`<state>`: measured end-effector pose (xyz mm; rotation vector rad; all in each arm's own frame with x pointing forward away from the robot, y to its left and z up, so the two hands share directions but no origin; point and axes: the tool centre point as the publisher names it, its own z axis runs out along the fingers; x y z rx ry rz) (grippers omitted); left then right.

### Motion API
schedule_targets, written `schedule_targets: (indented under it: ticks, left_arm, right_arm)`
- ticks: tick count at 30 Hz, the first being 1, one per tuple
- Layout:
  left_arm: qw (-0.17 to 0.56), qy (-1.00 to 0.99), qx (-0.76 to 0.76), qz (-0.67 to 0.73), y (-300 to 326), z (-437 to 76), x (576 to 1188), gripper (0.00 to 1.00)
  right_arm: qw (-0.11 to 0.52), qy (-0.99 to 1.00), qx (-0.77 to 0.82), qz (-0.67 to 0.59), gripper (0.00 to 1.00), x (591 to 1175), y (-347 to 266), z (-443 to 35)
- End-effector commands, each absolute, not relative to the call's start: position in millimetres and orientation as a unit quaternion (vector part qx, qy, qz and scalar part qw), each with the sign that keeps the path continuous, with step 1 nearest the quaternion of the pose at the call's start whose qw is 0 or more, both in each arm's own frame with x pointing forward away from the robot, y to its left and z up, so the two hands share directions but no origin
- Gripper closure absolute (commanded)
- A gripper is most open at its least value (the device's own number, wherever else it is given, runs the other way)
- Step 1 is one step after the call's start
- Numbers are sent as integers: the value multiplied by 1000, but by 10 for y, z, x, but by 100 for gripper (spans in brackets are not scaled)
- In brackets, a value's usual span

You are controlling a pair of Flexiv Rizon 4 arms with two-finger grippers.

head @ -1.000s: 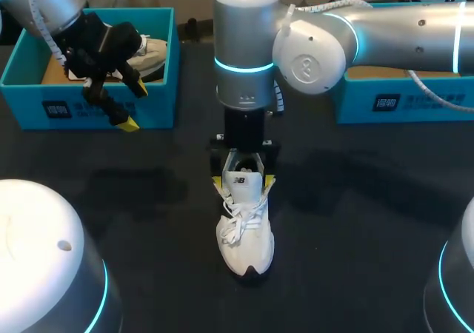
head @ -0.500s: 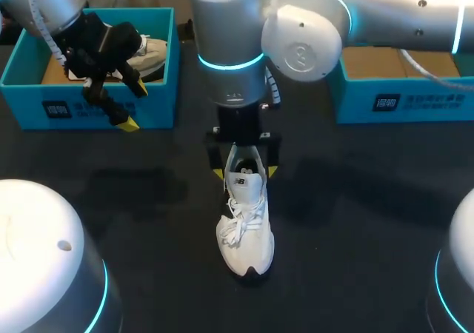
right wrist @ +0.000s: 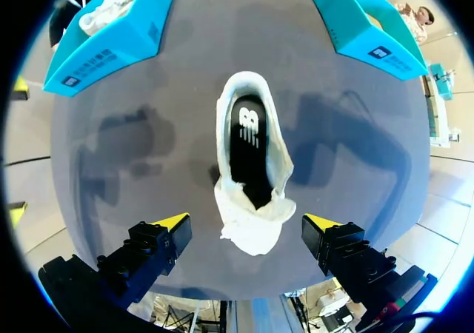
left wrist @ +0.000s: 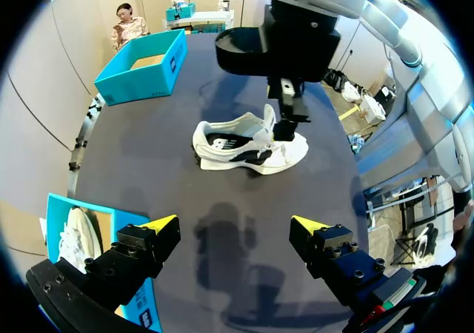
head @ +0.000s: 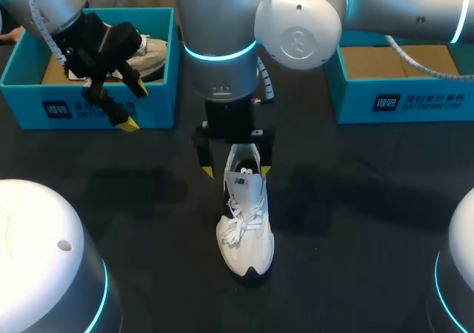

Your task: Take the shoe out of the shoebox, open the shoe tongue, remove and reinsert the insole, then place the shoe into the shoebox

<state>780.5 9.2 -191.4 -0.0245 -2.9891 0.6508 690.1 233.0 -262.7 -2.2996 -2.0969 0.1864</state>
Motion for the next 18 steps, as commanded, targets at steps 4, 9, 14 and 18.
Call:
schedule_targets:
  ticks: [4, 9, 14, 18]
  left_arm:
    - [41, -977, -8, 211, 94, -1913, 7798, 0]
    - [41, -977, -8, 211, 94, -1913, 7798, 0]
    - [41, -977, -8, 211, 94, -1913, 7798, 0]
    - [41, -977, -8, 211, 94, -1913, 7798, 0]
  right_arm:
    - [14, -662, -747, 49, 0, 6611, 2470, -2607]
    - [24, -655, -754, 48, 55, 6457, 2562, -2669]
    - [33, -640, -766, 48, 73, 6355, 2513, -2813]
    - [37, -634, -771, 52, 74, 6335, 2446, -2903]
